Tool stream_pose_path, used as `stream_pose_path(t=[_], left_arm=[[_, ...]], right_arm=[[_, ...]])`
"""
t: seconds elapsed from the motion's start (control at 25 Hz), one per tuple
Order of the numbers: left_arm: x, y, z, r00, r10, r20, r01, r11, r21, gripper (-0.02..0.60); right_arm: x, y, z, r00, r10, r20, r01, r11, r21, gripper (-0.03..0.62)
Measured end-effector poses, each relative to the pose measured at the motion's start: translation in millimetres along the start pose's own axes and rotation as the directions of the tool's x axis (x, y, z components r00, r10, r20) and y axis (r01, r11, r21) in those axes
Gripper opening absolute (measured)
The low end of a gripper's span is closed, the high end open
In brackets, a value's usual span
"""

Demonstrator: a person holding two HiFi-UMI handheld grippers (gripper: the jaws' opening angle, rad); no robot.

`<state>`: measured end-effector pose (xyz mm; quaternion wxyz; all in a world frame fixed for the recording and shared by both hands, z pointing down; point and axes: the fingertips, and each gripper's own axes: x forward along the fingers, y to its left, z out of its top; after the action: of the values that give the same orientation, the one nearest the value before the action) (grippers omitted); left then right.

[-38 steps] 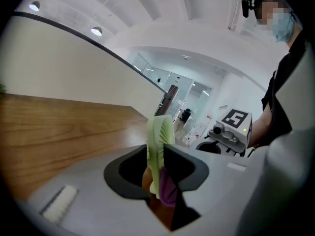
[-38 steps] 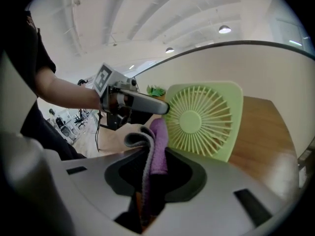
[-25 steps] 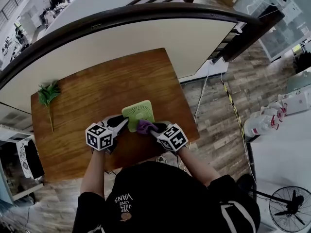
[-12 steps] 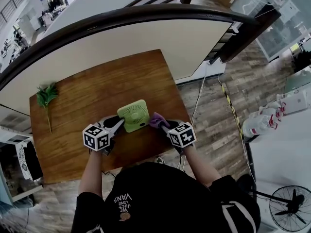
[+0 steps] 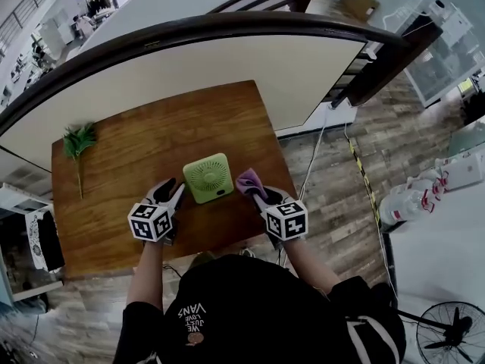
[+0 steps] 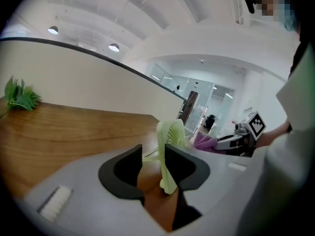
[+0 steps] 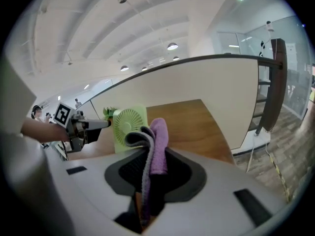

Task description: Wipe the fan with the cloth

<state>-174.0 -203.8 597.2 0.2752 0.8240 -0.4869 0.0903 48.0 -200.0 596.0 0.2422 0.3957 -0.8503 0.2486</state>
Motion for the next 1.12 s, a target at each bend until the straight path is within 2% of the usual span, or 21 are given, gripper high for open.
stream_pose_path(t=[0.16, 0.28, 0.4, 0.76, 0.92, 1.12], left_arm=[[-20, -4, 4, 0.991, 0.104, 0.082, -0.104, 0.995, -0.003, 0.13], [-33, -18, 9, 0.98, 0.143, 0.138, -0.144, 0.99, -0.003, 0.126], [-48, -35, 13, 0.968, 0.174, 0.179, -0.176, 0.984, -0.004, 0.085], [-81, -79, 11, 0.939, 0.253, 0.234, -0.265, 0.964, 0.021, 0.012], [-93, -96, 6, 0.924, 0.273, 0.266, -0.285, 0.959, 0.004, 0.012], [-100, -120, -7, 0.917, 0.286, 0.278, -0.292, 0.956, -0.02, 0.011]], right_arm=[[-13, 14, 14, 0.997, 0.025, 0.076, -0.024, 1.0, -0.019, 0.095], [-24, 21, 23, 0.991, 0.059, 0.122, -0.057, 0.998, -0.017, 0.095], [-36, 30, 31, 0.983, 0.099, 0.157, -0.098, 0.995, -0.015, 0.095], [-64, 43, 32, 0.961, 0.192, 0.2, -0.191, 0.981, -0.023, 0.095], [-76, 44, 29, 0.954, 0.214, 0.209, -0.213, 0.977, -0.025, 0.095], [-92, 45, 22, 0.946, 0.245, 0.213, -0.242, 0.969, -0.04, 0.095]])
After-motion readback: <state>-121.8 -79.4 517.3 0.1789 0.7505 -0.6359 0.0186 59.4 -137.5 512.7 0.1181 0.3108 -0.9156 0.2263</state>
